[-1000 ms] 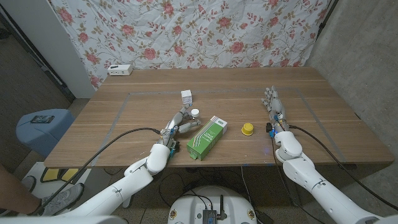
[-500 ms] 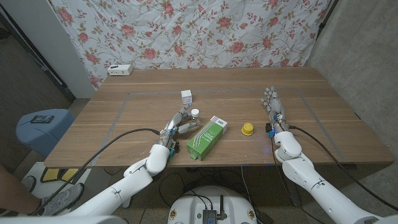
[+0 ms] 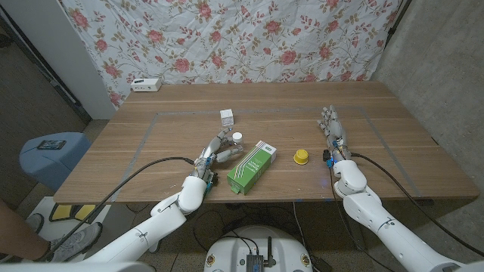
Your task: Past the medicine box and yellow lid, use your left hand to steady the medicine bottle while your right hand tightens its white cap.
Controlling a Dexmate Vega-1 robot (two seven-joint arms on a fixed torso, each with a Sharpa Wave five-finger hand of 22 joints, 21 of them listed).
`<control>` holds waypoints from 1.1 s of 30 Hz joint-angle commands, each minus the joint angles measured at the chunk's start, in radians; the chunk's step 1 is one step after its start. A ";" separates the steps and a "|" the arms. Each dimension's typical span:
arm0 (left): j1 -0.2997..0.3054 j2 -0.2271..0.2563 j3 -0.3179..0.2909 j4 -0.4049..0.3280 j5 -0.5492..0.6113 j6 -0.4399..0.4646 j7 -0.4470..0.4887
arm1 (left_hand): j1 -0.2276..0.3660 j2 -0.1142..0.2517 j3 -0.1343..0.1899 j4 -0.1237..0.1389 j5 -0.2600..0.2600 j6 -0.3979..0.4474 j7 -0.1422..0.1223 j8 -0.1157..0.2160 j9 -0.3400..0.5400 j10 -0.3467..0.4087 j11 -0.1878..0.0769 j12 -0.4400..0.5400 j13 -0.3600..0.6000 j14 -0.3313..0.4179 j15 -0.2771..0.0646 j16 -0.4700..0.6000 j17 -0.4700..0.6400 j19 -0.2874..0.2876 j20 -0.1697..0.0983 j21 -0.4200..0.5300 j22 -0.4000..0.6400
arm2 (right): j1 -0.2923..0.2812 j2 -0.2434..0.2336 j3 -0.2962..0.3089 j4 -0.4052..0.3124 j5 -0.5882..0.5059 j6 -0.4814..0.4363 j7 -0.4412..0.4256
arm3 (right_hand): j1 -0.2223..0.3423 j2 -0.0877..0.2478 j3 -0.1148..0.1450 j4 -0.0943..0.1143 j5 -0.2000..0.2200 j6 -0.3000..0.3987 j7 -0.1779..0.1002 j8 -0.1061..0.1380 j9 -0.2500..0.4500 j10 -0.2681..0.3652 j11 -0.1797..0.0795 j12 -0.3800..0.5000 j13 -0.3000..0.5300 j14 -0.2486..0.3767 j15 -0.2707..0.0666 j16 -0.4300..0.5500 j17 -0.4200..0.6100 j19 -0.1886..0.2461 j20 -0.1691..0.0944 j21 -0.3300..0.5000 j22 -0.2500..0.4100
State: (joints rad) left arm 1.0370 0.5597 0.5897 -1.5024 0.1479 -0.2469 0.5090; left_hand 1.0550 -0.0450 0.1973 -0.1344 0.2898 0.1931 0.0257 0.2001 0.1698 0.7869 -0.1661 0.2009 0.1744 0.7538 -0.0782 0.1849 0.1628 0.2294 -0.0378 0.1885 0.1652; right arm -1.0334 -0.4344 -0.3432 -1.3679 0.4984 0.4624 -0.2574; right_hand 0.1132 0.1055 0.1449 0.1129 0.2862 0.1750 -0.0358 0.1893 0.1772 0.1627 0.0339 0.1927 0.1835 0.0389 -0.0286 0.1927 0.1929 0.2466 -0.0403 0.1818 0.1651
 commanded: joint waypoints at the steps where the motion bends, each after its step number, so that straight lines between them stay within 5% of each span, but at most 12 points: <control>1: 0.000 -0.005 0.001 0.006 0.005 -0.014 0.008 | 0.002 0.014 0.009 0.001 -0.005 0.007 0.015 -0.002 0.004 0.018 0.004 0.007 0.003 0.016 -0.130 -0.001 0.000 0.012 -0.129 0.006 0.002 | 0.000 0.001 0.000 0.004 -0.001 0.004 0.001 | -0.004 0.003 0.007 0.002 0.003 0.006 -0.006 -0.001 0.001 0.004 0.001 0.001 0.002 0.010 -0.002 0.005 0.004 0.011 -0.033 0.005 0.002; 33: 0.016 0.009 -0.020 -0.079 0.068 0.032 0.059 | 0.000 0.026 0.020 0.005 -0.021 0.014 0.017 -0.011 0.004 0.051 0.004 0.003 0.004 0.056 -0.128 -0.006 -0.001 0.017 -0.127 0.000 0.001 | 0.020 -0.015 -0.005 0.007 0.012 -0.018 0.034 | -0.005 0.002 0.009 0.002 0.004 0.007 -0.007 -0.002 0.001 0.005 0.001 0.001 0.003 0.010 -0.001 0.005 0.004 0.011 -0.033 0.005 0.002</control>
State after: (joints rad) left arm 1.0494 0.5656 0.5760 -1.5555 0.1952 -0.2359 0.5524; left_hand 1.0512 -0.0292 0.2090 -0.1285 0.2732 0.2017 0.0449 0.1920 0.1698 0.8251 -0.1576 0.2033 0.1749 0.7990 -0.0929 0.1810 0.1582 0.2375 -0.0359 0.1885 0.1652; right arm -1.0240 -0.4420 -0.3456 -1.3679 0.5036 0.4529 -0.2380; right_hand 0.1133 0.1056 0.1449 0.1129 0.2862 0.1750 -0.0358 0.1893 0.1772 0.1627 0.0339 0.1927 0.1835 0.0389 -0.0286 0.1927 0.1929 0.2466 -0.0403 0.1818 0.1651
